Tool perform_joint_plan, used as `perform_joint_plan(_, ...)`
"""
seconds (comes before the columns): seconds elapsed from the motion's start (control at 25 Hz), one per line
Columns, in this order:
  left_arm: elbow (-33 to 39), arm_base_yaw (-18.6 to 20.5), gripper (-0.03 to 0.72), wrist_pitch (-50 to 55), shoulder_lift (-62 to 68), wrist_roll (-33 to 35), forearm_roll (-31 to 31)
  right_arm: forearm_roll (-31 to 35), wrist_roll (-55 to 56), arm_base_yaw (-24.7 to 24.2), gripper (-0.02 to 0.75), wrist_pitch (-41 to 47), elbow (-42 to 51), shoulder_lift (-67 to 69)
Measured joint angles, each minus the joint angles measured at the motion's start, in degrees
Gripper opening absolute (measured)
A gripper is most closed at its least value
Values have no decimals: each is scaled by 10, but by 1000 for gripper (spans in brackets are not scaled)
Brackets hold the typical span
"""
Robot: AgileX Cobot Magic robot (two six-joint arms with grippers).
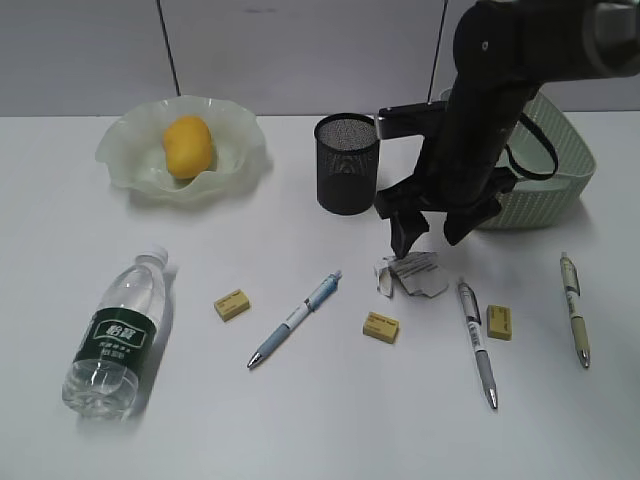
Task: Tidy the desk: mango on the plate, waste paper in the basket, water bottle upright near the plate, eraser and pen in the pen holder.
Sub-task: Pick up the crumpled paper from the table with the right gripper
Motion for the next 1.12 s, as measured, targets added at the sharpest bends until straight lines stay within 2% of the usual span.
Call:
perform_joint_plan(0.4, 0, 0, 238, 0, 0, 0, 4, 23, -3, 4, 573, -1, -5, 44)
perform_joint_plan(0.48, 0, 0, 238, 0, 0, 0, 4, 25, -3, 4, 522, -1, -5, 46)
perform_joint_plan(0.56, 0, 0, 238, 0, 0, 0, 4, 26, -3, 4, 410, -2, -5, 46)
perform_joint_plan(0.72, 0, 0, 236, 0, 0, 0, 4, 26, -3, 4, 104, -2, -5, 46)
perform_joint_plan(0.76, 0, 0, 236, 0, 0, 0, 4, 26, -3, 4, 55, -2, -5, 46)
perform_joint_plan(0.88, 0, 0, 235, 0, 0, 0, 0, 26, -3, 4, 15, 2, -6, 46)
perform_joint_plan(1.12, 0, 0, 235, 0, 0, 0, 4, 27, -3, 4, 14, 56, -6, 18)
